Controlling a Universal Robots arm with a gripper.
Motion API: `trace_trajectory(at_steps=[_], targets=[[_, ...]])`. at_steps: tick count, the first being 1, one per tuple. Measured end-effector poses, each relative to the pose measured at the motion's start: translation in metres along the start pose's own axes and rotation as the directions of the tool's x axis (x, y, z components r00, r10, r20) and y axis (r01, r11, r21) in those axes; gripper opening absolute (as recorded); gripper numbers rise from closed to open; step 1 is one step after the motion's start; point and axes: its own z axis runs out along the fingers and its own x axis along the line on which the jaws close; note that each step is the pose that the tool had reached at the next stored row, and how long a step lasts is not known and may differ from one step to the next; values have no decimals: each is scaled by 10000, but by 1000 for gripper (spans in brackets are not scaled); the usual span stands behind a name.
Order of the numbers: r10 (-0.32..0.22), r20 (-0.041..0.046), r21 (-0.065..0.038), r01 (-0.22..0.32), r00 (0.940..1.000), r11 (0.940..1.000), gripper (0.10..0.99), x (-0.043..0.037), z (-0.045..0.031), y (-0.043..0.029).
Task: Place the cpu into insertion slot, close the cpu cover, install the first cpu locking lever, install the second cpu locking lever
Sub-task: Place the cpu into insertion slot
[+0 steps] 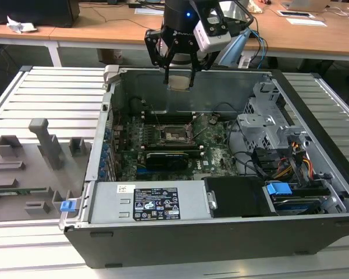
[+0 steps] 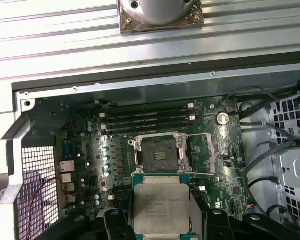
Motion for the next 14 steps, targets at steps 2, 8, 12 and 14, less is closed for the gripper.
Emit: trace_trajectory(at_steps=[2, 8, 12, 14], targets=[[27, 3, -1, -27, 10000, 10000, 541, 0, 0, 0], [146, 13, -3, -146, 9999, 9999, 541, 0, 0, 0], [213, 19, -5, -213, 9998, 9998, 541, 0, 0, 0], [241, 22, -5, -241, 9997, 9997, 541, 0, 0, 0]])
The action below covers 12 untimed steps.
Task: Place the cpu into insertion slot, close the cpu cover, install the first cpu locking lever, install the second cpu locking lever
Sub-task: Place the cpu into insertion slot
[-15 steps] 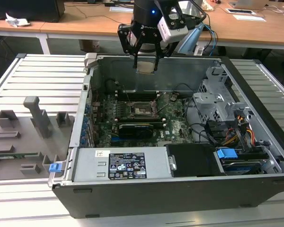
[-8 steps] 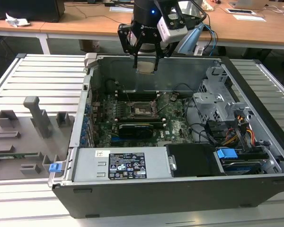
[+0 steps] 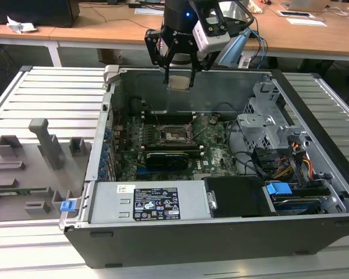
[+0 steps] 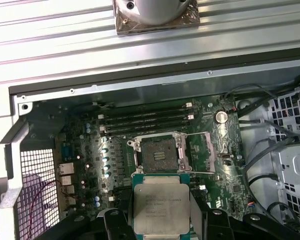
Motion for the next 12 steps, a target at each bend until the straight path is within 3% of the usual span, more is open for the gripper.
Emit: trace_trajectory(at_steps=[12], targets=[[192, 18, -4, -192, 9998, 9998, 541, 0, 1, 0]])
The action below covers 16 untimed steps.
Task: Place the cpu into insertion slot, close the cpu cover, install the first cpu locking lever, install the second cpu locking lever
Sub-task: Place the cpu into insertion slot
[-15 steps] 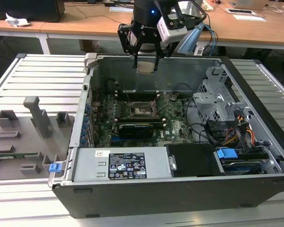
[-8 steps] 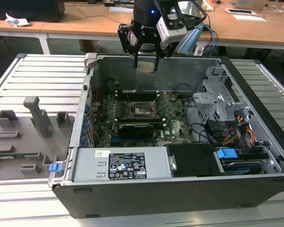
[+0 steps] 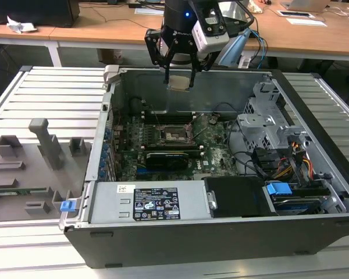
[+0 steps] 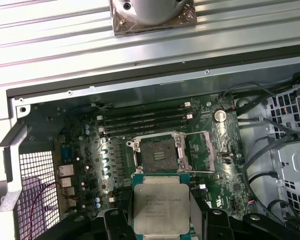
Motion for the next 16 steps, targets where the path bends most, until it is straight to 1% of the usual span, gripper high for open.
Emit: trace_trajectory(at_steps=[6, 7, 16], targets=[[99, 8, -1, -99, 10000, 10000, 541, 0, 0, 0], [208, 18, -3, -208, 9998, 9998, 541, 0, 1, 0], [589, 52, -13, -589, 9983, 9983, 541, 0, 2, 0]])
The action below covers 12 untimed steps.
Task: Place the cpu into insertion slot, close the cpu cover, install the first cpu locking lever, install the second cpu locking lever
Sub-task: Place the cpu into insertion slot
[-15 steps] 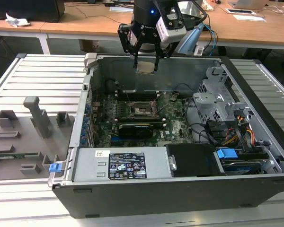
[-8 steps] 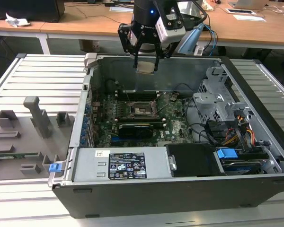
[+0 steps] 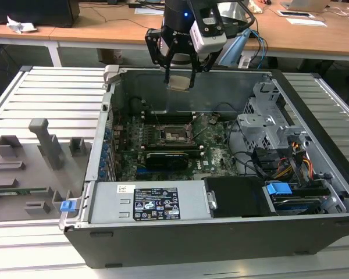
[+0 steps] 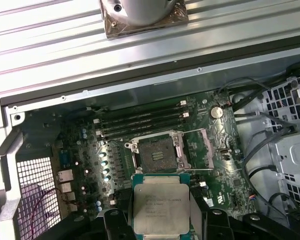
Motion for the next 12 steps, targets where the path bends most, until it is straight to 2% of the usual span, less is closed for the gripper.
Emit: trace_trajectory(at_steps=[12], targets=[[401, 36, -8, -401, 9992, 9992, 541, 0, 1, 0]])
